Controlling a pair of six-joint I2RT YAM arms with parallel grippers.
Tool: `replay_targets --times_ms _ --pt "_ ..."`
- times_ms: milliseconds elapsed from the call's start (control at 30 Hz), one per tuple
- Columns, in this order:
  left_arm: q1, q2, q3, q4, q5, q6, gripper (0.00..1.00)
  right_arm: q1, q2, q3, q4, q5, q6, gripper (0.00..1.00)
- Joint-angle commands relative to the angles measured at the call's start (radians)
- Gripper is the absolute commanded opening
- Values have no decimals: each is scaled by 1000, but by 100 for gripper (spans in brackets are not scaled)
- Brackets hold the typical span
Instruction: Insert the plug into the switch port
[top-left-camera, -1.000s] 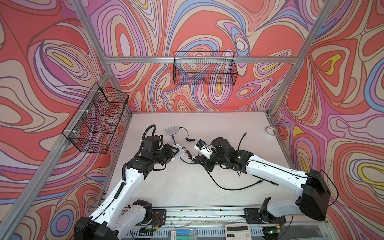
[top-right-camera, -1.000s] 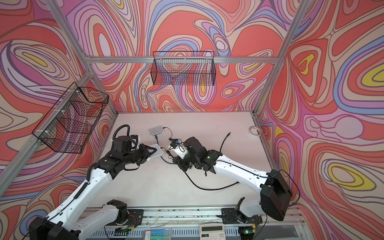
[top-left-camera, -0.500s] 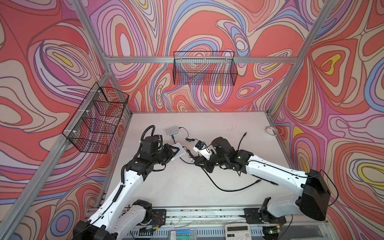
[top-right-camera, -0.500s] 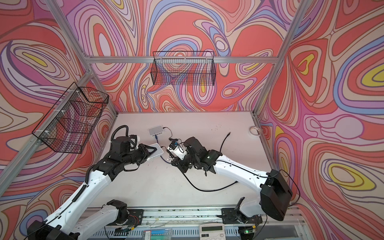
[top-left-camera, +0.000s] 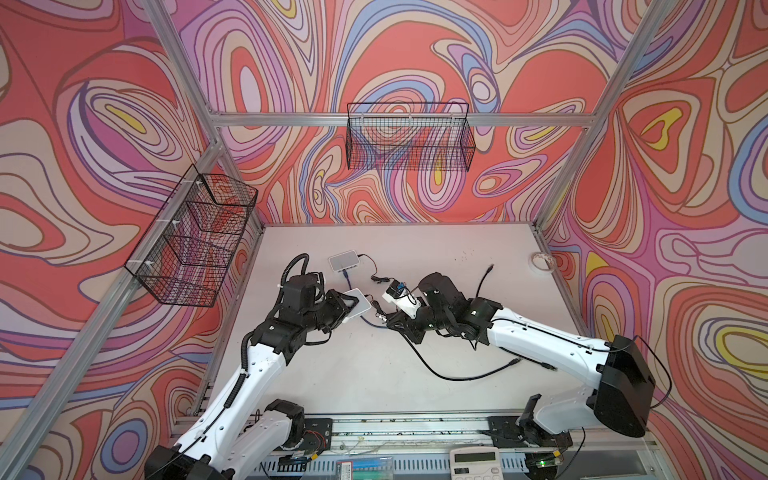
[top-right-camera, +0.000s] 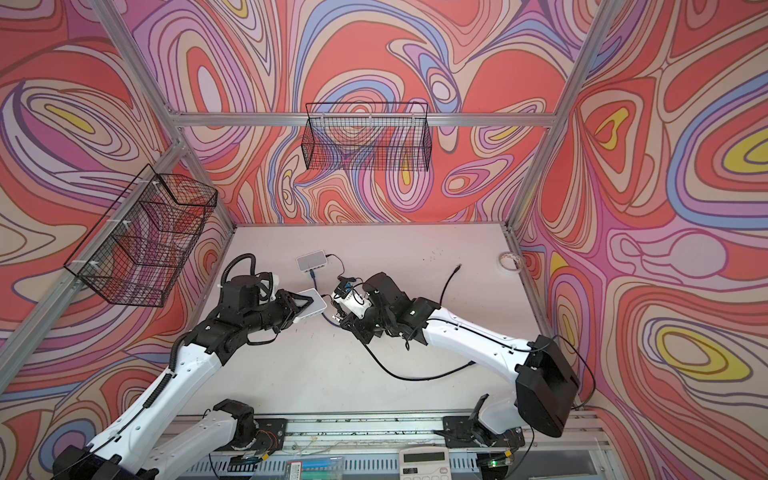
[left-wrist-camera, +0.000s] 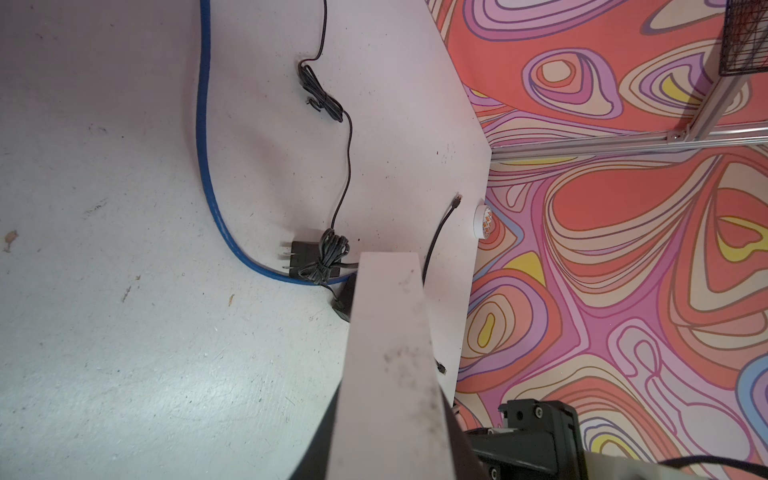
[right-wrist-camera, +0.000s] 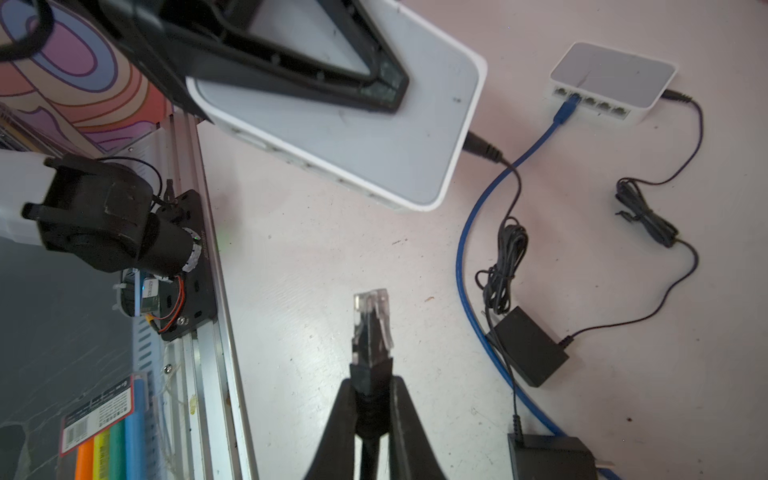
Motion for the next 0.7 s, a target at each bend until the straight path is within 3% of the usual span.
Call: replay_targets --times_ms 0,367,667 --pt "1 16 -5 73 13 -42 0 37 21 48 -11 162 -18 0" --pt "-5 90 41 161 -27 -95 0 147 141 161 -62 558 -77 0" --pt "-36 105 37 222 -109 -111 0 175 183 203 -62 633 -46 0"
